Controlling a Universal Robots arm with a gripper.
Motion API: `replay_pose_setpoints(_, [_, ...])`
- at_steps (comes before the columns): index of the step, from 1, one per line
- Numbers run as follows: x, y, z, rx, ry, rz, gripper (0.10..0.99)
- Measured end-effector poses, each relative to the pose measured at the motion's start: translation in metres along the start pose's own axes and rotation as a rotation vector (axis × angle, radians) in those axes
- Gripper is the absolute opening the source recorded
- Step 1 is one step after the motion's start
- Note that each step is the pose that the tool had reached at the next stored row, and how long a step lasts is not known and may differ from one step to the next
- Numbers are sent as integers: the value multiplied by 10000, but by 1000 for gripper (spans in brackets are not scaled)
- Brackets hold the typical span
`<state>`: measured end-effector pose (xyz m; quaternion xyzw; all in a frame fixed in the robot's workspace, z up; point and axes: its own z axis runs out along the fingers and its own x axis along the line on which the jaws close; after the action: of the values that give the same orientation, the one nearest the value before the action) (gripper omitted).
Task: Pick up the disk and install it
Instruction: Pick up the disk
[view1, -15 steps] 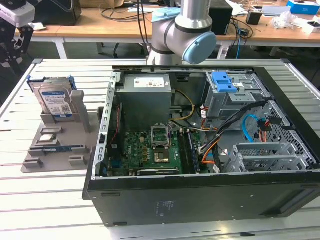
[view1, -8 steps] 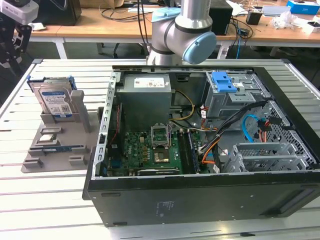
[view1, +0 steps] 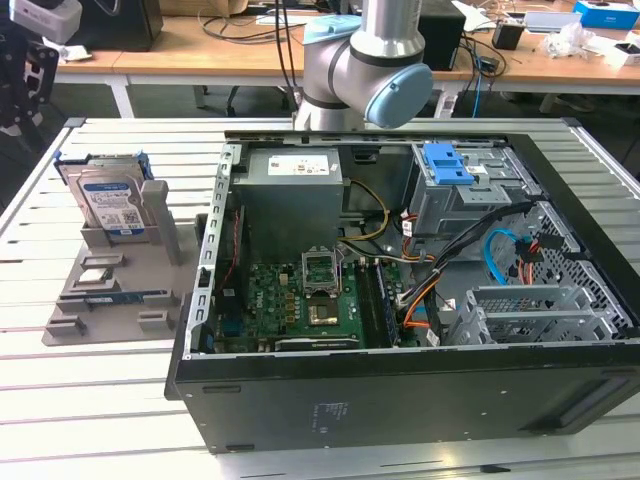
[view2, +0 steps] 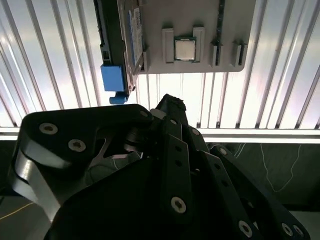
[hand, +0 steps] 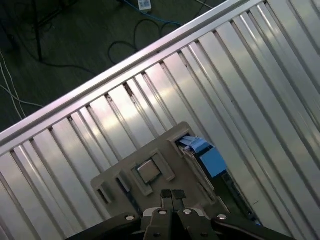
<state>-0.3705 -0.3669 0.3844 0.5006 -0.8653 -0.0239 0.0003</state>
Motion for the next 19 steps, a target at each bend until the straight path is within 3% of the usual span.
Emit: replay_pose_setpoints(19, [0,0,0,-75,134,-3191,106])
